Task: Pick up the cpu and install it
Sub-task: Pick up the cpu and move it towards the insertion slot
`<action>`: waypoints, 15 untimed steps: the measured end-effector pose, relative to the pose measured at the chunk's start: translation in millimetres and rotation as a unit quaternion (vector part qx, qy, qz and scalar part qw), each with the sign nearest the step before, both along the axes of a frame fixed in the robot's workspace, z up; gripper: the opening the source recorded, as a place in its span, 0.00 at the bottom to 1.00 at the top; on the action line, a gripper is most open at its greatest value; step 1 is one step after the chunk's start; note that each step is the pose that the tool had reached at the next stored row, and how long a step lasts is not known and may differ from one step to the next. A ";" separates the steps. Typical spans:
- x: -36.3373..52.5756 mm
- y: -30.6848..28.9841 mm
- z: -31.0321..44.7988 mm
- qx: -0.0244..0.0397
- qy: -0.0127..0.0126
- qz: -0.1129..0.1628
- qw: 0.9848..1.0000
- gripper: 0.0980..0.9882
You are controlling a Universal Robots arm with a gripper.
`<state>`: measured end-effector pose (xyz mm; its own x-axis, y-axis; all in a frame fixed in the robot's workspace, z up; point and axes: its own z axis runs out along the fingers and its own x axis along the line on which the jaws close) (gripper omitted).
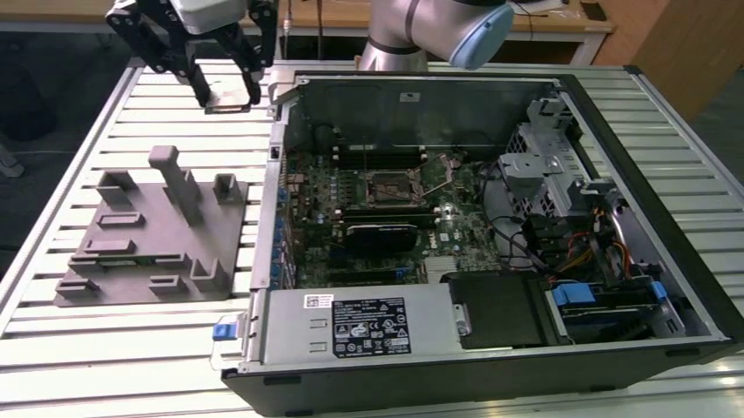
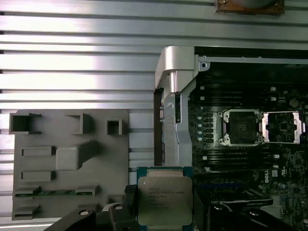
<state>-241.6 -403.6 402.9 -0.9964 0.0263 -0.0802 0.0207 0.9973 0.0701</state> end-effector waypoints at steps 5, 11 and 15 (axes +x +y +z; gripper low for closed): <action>17.2 0.0 0.0 0.000 0.000 0.000 1.000 0.50; 34.4 0.0 0.0 0.000 0.000 0.000 1.000 0.50; 43.9 0.0 0.0 0.000 0.000 0.000 1.000 0.50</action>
